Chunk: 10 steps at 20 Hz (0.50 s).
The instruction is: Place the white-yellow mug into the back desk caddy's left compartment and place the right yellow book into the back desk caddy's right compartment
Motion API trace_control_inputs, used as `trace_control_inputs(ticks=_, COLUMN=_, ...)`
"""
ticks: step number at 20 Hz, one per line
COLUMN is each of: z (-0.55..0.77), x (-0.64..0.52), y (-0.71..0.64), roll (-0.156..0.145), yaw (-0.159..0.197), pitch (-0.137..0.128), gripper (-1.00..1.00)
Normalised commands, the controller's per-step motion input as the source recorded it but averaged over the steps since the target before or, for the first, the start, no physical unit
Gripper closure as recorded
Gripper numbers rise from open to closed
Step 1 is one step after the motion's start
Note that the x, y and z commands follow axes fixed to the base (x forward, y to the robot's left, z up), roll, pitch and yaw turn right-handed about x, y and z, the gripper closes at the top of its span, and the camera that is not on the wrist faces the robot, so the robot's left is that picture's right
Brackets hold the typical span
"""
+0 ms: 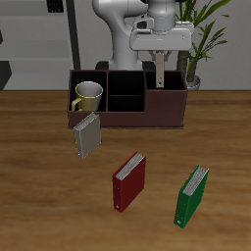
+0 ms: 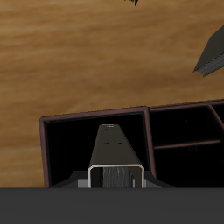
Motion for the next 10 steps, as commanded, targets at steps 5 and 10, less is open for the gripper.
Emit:
trace_control_inputs(ticks=5, z=-0.30, x=0.15, y=-0.02, roll=-0.003, yaw=0.002, pitch=0.069, gripper=1.00)
trace_control_inputs(ticks=10, z=-0.42, x=0.15, y=-0.01, roll=0.048, yaw=-0.017, pitch=0.115, gripper=1.00)
